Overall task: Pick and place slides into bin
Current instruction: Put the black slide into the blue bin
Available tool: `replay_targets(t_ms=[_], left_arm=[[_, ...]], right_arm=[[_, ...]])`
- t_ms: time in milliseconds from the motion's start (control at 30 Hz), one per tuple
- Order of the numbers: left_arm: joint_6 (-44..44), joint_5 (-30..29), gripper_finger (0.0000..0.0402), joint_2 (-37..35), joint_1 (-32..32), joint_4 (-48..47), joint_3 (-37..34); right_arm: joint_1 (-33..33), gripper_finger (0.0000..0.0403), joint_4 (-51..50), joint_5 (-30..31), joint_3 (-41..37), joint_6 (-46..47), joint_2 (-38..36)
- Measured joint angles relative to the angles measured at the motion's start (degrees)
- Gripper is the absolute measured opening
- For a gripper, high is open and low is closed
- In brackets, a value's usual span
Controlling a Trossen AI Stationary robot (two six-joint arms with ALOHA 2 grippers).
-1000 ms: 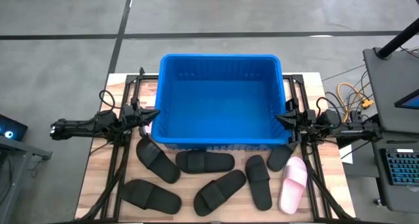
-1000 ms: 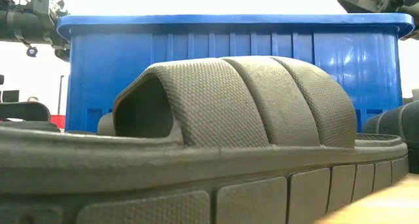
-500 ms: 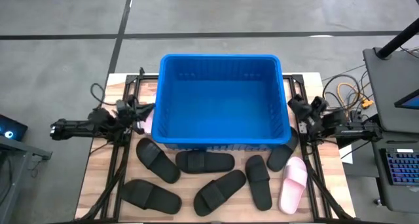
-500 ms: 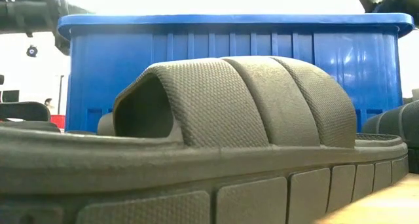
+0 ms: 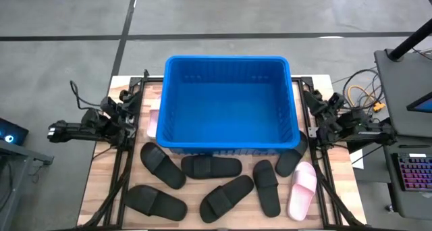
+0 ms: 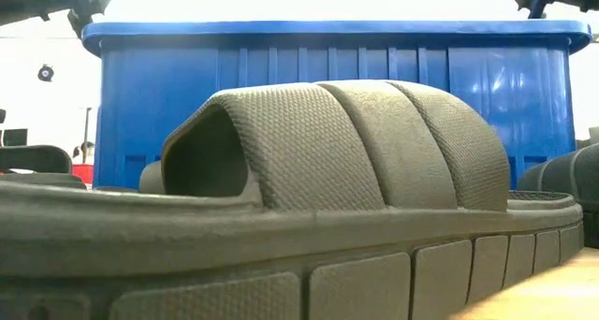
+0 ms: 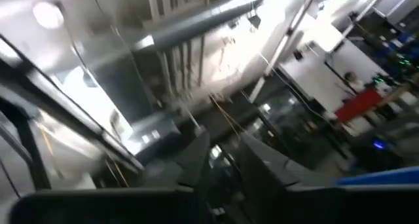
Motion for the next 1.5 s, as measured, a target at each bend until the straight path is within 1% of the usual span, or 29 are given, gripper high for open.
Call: replay_targets(t_ms=[133,200,333,433,533,667,733,800,900,967,1033,1167,1233,1333,1433,1500], left_arm=[[-3.4,-3.9,0.0112,6.4,0.0,4.5,2.6],[-4.5,-4.2,0.0138,9.8,0.0,6.6,4.4],[-4.5,-4.8,0.0172,15.3,0.0,8.7,8.4],[-4.5,-5.7,0.0179,18.4,0.0,9.7,11.5],[-3.0,-7.1,0.018,20.5,0.0,9.7,14.5],[8.2,-11.9,0.018,22.5,0.0,7.9,20.7],[14.6,-13.0,0.018,23.7,0.0,7.0,24.3],[18.2,-13.8,0.018,25.1,0.0,6.1,27.5],[18.6,-13.9,0.018,27.1,0.0,4.2,30.5],[18.2,-13.9,0.018,28.3,0.0,3.4,31.3],[17.7,-13.9,0.018,29.0,0.0,3.1,31.4],[12.1,-13.9,0.018,29.6,0.0,3.2,31.7],[10.5,-13.9,0.018,30.6,0.0,3.2,31.7],[10.1,-13.8,0.018,32.1,0.0,3.4,31.6],[10.7,-12.4,0.018,33.2,0.0,3.1,31.5],[10.8,-12.3,0.018,33.5,0.0,3.1,31.4]], right_arm=[[0.0,0.0153,-17.1,0.0,11.1,-0.1,3.6],[0.0,0.0181,-25.1,0.8,16.6,-0.4,6.2],[0.0,0.0216,-35.2,3.0,26.5,-5.8,11.5],[0.0,0.0226,-37.9,3.0,32.1,-11.2,15.2],[0.0,0.0228,-38.1,3.0,36.4,-16.4,18.2],[0.0,0.0224,-38.1,2.9,41.2,-24.2,21.7],[0.0,0.0224,-38.3,2.9,43.1,-26.8,23.0],[0.0,0.0225,-39.1,2.9,44.9,-28.1,24.2],[0.0,0.0226,-42.8,2.9,47.0,-28.1,25.5],[0.0,0.0225,-46.0,2.9,48.2,-26.9,26.2],[0.0,0.0223,-48.6,2.8,49.3,-23.1,27.0],[0.0,0.0221,-53.9,2.1,51.7,-15.7,28.4],[0.0,0.0221,-56.3,-0.1,53.1,-12.5,29.2],[0.0,0.0221,-56.7,-4.4,55.0,-9.5,30.5],[0.0,0.0221,-56.1,-10.7,57.5,-7.0,32.2],[0.0,0.0221,-55.4,-15.3,59.2,-2.9,33.8]])
